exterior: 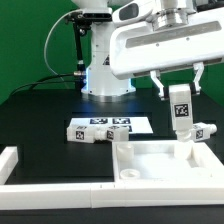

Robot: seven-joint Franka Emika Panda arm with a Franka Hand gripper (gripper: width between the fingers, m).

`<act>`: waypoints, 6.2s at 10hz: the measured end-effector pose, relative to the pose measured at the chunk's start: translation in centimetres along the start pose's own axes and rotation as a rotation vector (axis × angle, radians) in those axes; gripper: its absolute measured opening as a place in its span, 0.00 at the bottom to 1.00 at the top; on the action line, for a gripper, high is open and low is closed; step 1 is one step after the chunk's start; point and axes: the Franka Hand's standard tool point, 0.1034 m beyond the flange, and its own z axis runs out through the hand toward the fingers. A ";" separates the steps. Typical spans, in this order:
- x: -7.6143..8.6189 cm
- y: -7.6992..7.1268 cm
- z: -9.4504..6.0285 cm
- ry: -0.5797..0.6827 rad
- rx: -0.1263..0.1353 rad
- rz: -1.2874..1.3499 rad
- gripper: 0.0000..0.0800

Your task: Assemble one leg

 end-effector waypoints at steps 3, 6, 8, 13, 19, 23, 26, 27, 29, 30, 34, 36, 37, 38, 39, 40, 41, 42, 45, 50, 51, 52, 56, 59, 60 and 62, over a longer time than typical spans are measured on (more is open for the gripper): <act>-0.8 -1.9 1.7 -0.008 -0.013 -0.145 0.36; -0.7 -2.3 2.1 -0.002 -0.028 -0.195 0.36; -0.9 -2.2 2.3 -0.001 -0.029 -0.198 0.36; -2.8 -3.0 4.8 0.043 -0.045 -0.242 0.36; -3.5 -2.6 5.9 0.065 -0.059 -0.254 0.36; -3.4 -2.7 6.0 0.110 -0.059 -0.263 0.36; -3.6 -2.9 5.9 0.011 -0.049 -0.244 0.73; -2.9 -3.2 5.3 -0.036 -0.036 -0.219 0.73; -3.0 -4.3 5.6 -0.218 -0.025 -0.172 0.79; -2.7 -4.2 5.7 -0.289 -0.030 -0.161 0.81; -2.4 -0.9 6.4 -0.463 -0.113 -0.196 0.81; -2.7 -1.5 6.8 -0.430 -0.125 -0.154 0.81; -2.6 -1.3 6.8 -0.429 -0.126 -0.151 0.67; -2.6 -1.3 6.8 -0.426 -0.135 -0.107 0.49; -2.6 -1.3 6.8 -0.422 -0.148 -0.044 0.49; -2.6 -1.4 6.8 -0.416 -0.164 0.029 0.36; -2.6 -1.4 6.8 -0.410 -0.180 0.108 0.36; -2.6 -1.4 6.8 -0.403 -0.195 0.182 0.36; -2.7 -1.9 7.2 -0.355 -0.263 0.522 0.36; -2.7 -1.7 7.5 -0.289 -0.294 1.112 0.42; -2.7 -1.7 7.5 -0.292 -0.291 1.088 0.42; -2.7 -1.6 7.5 -0.305 -0.285 1.000 0.60; -3.3 -2.2 6.6 -0.366 -0.202 0.492 0.81; -3.2 -1.8 6.7 -0.384 -0.175 0.237 0.81; -2.9 -2.0 6.9 -0.405 -0.149 0.010 0.81; -2.9 -2.7 7.2 -0.412 -0.123 -0.090 0.81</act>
Offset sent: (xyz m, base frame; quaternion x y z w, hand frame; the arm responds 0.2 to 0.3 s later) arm 0.0293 0.0019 -0.0155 -0.1048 0.0381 -0.2793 0.9537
